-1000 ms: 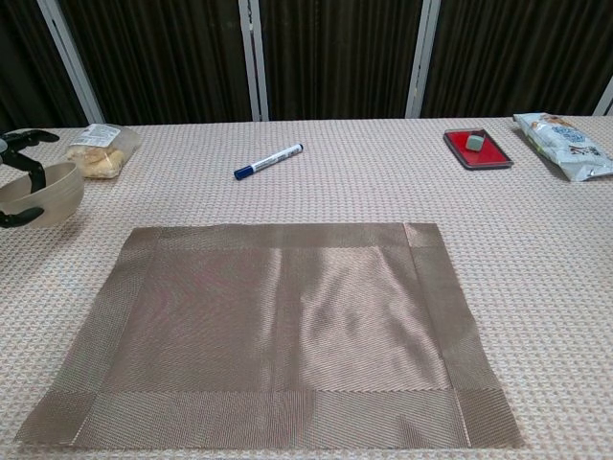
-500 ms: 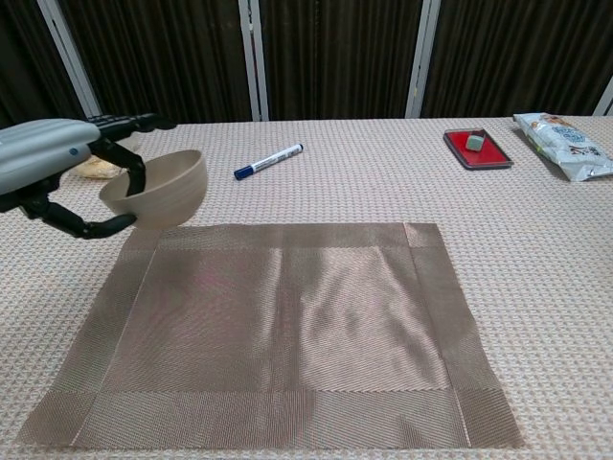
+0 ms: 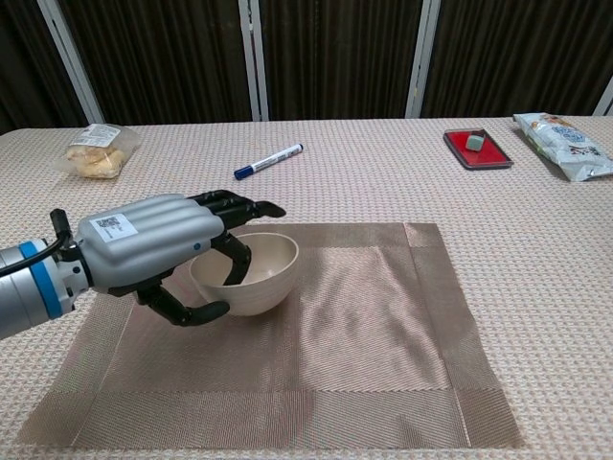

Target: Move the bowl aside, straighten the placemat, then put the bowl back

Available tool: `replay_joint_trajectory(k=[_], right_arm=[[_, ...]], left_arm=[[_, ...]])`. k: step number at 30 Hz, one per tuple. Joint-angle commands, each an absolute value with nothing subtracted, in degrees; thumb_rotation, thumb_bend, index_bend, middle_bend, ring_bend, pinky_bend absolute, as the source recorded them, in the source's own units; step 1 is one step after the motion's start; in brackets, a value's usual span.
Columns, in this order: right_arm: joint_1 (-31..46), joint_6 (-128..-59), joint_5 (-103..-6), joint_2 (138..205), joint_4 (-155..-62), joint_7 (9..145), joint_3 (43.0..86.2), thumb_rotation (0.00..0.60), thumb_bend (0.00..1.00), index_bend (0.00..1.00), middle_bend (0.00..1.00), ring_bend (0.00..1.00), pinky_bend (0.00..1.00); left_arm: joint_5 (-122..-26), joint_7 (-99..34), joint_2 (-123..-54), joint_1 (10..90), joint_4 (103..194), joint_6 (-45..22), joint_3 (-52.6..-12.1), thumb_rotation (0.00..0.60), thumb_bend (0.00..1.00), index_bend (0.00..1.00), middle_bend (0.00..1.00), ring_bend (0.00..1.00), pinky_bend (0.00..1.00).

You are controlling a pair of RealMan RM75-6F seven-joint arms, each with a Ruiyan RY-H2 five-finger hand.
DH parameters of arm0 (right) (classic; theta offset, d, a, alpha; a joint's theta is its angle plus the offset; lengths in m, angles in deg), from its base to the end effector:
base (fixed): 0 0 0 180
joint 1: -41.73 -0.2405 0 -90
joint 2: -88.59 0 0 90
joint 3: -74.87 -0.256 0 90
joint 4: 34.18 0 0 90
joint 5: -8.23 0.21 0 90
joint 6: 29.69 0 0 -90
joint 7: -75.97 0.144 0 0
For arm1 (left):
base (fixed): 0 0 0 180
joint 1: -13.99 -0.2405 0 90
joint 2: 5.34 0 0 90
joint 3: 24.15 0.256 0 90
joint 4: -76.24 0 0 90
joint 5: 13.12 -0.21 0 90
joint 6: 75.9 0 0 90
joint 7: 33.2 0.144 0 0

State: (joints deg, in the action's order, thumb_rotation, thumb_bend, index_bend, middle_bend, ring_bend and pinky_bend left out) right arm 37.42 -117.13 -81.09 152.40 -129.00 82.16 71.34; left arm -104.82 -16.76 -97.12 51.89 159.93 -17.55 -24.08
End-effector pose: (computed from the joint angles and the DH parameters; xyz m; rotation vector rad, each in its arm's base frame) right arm -0.2934 -0.1794 0.1609 1.3542 -0.9579 1.0759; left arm -0.1418 0.2652 -0.0526 -2.2364 -0.6292 -1.0273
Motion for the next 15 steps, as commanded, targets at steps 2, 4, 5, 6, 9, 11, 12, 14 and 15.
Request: replay_joint_trajectory(k=[2, 4, 5, 6, 9, 11, 12, 14, 15], right_arm=[[37.4, -117.2, -81.1, 152.4, -129.2, 82.2, 71.3, 0.600, 0.00, 0.00, 0.00, 0.00, 0.00], [37.4, -117.1, -81.1, 152.3, -129.3, 82.2, 71.3, 0.600, 0.00, 0.00, 0.00, 0.00, 0.00], [37.4, -117.1, -81.1, 152.3, -129.3, 82.2, 71.3, 0.600, 0.00, 0.00, 0.00, 0.00, 0.00], [37.4, -117.1, -81.1, 152.2, -129.3, 82.2, 71.3, 0.600, 0.00, 0.00, 0.00, 0.00, 0.00], [37.5, -117.5, -81.1, 152.1, -129.2, 82.0, 71.1, 0.600, 0.00, 0.00, 0.00, 0.00, 0.00], [37.6, -118.2, -81.2, 152.2, -128.6, 80.9, 70.8, 0.600, 0.00, 0.00, 0.00, 0.00, 0.00], [37.7, -118.5, -81.3, 152.2, -128.4, 80.3, 70.7, 0.600, 0.00, 0.00, 0.00, 0.00, 0.00], [37.9, -119.1, -81.6, 151.9, -128.1, 77.2, 70.7, 0.600, 0.00, 0.00, 0.00, 0.00, 0.00], [37.9, -119.2, -81.7, 151.7, -128.3, 76.2, 70.7, 0.600, 0.00, 0.00, 0.00, 0.00, 0.00]], left_arm=[[-104.6, -14.7, -97.3, 51.5, 159.6, -17.4, -23.5, 0.600, 0.11, 0.24, 0.00, 0.00, 0.00], [-103.8, -11.2, -96.5, 51.0, 160.5, -17.1, -23.6, 0.600, 0.01, 0.04, 0.00, 0.00, 0.00], [-103.4, -10.3, -96.0, 50.6, 161.3, -16.6, -23.8, 0.600, 0.00, 0.00, 0.00, 0.00, 0.00], [-103.1, -10.1, -95.5, 50.2, 162.2, -15.8, -24.0, 0.600, 0.00, 0.00, 0.00, 0.00, 0.00], [-103.0, -11.4, -92.6, 47.9, 165.2, -10.4, -25.2, 0.600, 0.00, 0.00, 0.00, 0.00, 0.00], [-102.3, -12.7, -90.7, 45.8, 166.9, -6.6, -25.9, 0.600, 0.00, 0.00, 0.00, 0.00, 0.00], [-102.0, -13.2, -89.9, 45.1, 167.5, -5.6, -26.1, 0.600, 0.00, 0.00, 0.00, 0.00, 0.00], [-99.7, -14.4, -86.0, 41.5, 169.9, -0.5, -27.0, 0.600, 0.00, 0.00, 0.00, 0.00, 0.00], [-99.3, -14.6, -84.6, 40.4, 171.1, 0.8, -26.9, 0.600, 0.00, 0.00, 0.00, 0.00, 0.00]])
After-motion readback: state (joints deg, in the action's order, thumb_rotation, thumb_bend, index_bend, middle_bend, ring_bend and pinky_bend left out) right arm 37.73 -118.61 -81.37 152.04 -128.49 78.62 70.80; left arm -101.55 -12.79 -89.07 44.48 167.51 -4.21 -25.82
